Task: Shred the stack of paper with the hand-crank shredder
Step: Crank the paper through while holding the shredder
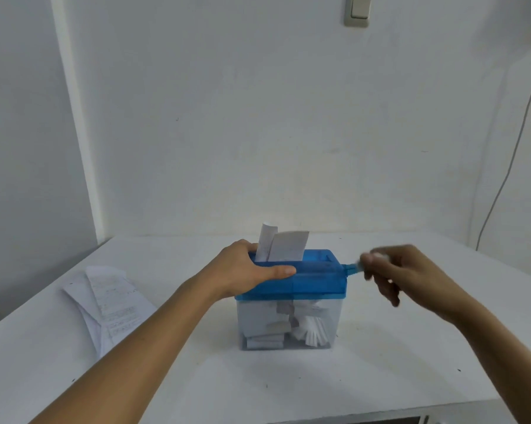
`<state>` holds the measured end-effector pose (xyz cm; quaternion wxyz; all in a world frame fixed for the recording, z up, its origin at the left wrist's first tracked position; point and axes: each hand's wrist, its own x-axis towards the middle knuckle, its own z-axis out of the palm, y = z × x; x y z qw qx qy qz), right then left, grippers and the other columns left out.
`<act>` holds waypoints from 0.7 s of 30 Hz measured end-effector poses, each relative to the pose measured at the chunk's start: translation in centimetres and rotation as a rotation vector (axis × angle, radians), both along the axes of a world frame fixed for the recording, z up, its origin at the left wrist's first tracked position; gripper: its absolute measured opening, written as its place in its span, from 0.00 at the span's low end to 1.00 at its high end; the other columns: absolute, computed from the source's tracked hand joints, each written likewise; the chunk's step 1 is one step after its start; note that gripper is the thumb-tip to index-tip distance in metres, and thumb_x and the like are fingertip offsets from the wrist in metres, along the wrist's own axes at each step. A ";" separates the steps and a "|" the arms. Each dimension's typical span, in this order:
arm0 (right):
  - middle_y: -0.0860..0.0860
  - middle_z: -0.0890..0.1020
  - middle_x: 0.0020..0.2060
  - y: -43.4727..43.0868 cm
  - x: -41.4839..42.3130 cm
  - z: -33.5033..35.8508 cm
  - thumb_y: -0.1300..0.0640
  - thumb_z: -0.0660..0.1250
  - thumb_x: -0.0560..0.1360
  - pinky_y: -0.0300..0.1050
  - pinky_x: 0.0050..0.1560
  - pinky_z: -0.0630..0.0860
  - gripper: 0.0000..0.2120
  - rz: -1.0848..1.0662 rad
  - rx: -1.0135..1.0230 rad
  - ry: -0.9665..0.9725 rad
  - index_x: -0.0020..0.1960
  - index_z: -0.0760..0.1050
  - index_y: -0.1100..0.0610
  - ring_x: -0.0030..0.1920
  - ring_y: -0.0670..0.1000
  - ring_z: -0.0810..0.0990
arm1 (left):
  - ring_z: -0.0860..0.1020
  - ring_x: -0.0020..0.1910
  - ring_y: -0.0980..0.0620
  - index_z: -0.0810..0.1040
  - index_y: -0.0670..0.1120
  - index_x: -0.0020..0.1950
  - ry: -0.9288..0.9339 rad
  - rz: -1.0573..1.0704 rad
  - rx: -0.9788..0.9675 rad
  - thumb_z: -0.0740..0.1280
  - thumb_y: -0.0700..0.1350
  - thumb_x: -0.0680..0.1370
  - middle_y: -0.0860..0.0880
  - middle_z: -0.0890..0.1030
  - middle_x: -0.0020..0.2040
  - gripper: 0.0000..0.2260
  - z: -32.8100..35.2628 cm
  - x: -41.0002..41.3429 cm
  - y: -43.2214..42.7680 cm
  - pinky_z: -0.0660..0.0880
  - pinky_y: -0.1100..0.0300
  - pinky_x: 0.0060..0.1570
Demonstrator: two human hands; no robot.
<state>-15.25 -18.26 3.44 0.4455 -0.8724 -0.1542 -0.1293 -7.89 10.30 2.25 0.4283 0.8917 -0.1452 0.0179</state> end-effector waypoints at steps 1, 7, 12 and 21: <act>0.51 0.78 0.28 0.3 0.7 0.3 0.42 0.65 0.76 0.45 0.30 0.74 0.19 -0.036 0.055 -0.049 0.44 0.80 0.59 0.28 0.52 0.74 | 0.75 0.56 0.55 0.72 0.52 0.72 0.004 -0.002 -0.004 0.76 0.67 0.67 0.58 0.75 0.57 0.38 -0.1 0.0 0.0 0.71 0.63 0.48; 0.54 0.82 0.41 2.1 6.0 0.0 0.52 0.68 0.80 0.44 0.32 0.77 0.11 -0.163 0.376 -0.169 0.50 0.73 0.61 0.36 0.50 0.79 | 0.75 0.52 0.61 0.70 0.57 0.62 0.005 -0.027 -0.049 0.75 0.68 0.64 0.62 0.75 0.53 0.32 -0.5 -0.2 0.0 0.72 0.65 0.47; 0.52 0.83 0.41 2.7 9.1 -1.6 0.48 0.68 0.79 0.42 0.38 0.79 0.16 -0.176 0.627 -0.001 0.47 0.74 0.62 0.40 0.50 0.78 | 0.76 0.56 0.56 0.70 0.57 0.63 -0.006 -0.025 -0.051 0.72 0.72 0.58 0.58 0.76 0.58 0.38 -0.6 -0.3 0.0 0.74 0.63 0.49; 0.54 0.74 0.31 3.4 7.0 -10.2 0.54 0.59 0.84 0.42 0.27 0.69 0.16 -0.277 0.399 0.301 0.45 0.77 0.63 0.28 0.49 0.68 | 0.78 0.51 0.59 0.74 0.53 0.60 -0.050 0.009 -0.085 0.77 0.68 0.65 0.57 0.78 0.54 0.31 -1.0 -0.4 -0.2 0.76 0.63 0.45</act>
